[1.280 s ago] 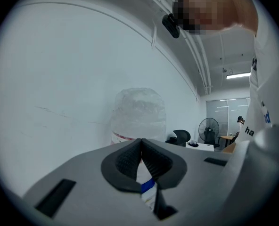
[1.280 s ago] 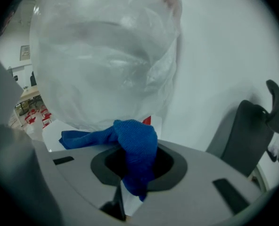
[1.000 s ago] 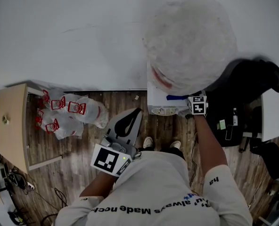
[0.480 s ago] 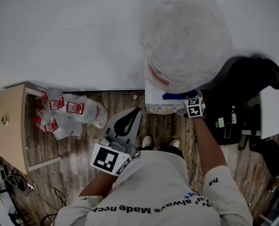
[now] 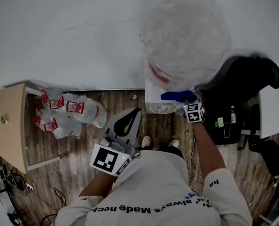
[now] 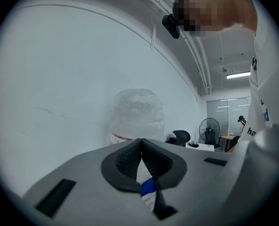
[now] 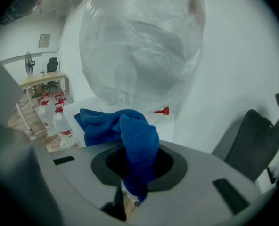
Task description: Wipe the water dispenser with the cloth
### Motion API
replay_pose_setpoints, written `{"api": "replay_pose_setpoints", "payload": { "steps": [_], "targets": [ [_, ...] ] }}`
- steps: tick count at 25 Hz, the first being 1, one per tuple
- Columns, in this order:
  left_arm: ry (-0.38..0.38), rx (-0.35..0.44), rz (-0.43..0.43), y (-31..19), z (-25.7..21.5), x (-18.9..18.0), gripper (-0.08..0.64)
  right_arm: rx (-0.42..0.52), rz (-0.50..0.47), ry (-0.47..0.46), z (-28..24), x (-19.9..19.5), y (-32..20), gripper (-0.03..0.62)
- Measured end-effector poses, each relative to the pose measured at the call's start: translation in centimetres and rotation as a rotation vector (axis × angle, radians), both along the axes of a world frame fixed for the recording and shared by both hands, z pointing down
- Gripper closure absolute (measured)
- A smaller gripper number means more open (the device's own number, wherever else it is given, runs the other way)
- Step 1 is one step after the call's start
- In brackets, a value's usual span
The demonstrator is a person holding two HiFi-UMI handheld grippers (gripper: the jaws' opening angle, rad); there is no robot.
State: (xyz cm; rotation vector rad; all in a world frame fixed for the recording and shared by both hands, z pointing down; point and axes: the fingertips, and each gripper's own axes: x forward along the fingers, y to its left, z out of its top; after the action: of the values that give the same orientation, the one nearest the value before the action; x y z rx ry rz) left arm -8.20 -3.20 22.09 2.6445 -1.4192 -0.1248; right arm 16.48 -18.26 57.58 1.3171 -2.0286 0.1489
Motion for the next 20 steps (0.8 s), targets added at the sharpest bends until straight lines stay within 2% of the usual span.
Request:
{"api": "replay_pose_setpoints", "payload": {
  "steps": [9,15,20],
  "targets": [
    [0.002,0.004,0.0,0.2,-0.1,0.3,0.54,-0.004,-0.004,-0.013,0.3,0.3,2.6,0.517],
    [0.001,0.004,0.001,0.2,-0.1,0.7,0.54,-0.042,0.039,-0.047,0.2,0.7,3.1,0.51],
    [-0.003,-0.001,-0.008,-0.1,0.0,0.8,0.54,0.034,0.102,-0.123,-2.5,2.4,0.5,0.508]
  ]
}}
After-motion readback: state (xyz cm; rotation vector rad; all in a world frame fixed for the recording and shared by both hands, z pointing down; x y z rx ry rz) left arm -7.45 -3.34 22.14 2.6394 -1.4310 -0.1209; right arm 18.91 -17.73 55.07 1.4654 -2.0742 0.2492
